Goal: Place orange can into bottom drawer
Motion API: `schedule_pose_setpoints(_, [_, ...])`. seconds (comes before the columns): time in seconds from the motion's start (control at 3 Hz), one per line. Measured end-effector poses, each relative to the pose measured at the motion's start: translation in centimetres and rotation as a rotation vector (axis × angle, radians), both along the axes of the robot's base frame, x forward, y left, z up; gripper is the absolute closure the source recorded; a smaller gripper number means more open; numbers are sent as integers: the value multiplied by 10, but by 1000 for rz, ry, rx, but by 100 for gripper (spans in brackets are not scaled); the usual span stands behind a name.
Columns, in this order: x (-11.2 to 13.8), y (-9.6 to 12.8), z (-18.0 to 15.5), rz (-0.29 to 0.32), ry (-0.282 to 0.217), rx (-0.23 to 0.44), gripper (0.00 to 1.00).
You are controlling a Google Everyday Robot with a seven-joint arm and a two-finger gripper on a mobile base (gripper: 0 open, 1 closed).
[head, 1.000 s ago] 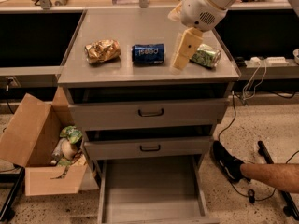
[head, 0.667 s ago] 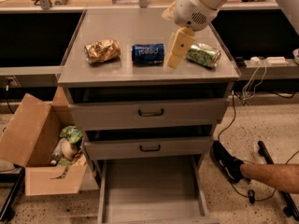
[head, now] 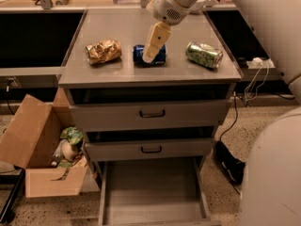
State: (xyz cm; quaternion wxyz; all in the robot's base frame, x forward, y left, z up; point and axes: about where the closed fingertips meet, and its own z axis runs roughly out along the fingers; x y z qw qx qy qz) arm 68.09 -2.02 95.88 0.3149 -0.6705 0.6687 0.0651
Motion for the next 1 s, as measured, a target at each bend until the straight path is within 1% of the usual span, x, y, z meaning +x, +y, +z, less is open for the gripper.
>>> schedule_pose_setpoints(0.67, [42,59,-22,31,-6,49,0])
schedule_pose_setpoints(1.0, [61,82,-33,47,-11,64,0])
